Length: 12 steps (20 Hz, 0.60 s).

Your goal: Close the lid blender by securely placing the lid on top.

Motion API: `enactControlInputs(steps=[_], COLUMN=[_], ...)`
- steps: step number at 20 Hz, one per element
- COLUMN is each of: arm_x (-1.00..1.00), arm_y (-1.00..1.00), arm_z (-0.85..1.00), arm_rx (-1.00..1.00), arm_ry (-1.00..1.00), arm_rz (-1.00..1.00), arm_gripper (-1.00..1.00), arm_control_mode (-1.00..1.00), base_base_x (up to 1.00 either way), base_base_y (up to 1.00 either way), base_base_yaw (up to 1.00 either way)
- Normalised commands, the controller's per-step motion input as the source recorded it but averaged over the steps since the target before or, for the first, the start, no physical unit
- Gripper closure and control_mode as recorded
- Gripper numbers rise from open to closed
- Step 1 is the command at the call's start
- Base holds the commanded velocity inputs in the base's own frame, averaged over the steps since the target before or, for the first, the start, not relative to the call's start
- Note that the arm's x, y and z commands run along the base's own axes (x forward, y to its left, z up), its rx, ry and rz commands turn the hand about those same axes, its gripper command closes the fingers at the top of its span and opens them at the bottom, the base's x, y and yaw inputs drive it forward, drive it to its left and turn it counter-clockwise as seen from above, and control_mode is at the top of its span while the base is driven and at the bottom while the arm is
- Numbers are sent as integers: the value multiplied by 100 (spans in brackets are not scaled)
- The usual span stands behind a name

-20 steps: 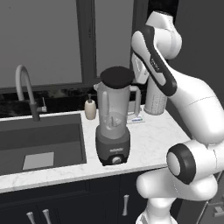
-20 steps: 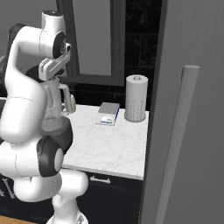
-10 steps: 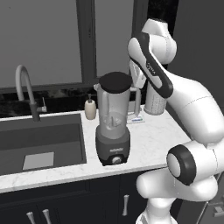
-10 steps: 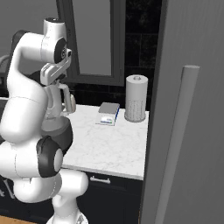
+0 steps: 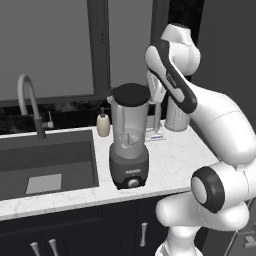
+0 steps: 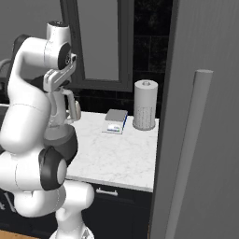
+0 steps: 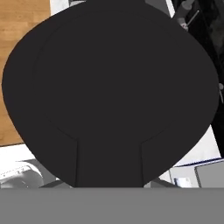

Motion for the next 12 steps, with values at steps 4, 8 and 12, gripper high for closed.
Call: enactControlInputs(steps=[4,8,12], arm_x=[13,9,6], arm_y=[25,21,4], arm_z=[0,-3,-22], arm_rx=[3,0,-2], arm_ry=[0,2,11], arm_rz=[0,0,0], arm_gripper=[100,100,100], arm_control_mode=[-100,-100,-100], base_base_x=[0,0,0], base_base_y=[0,0,0], base_base_yaw=[0,0,0])
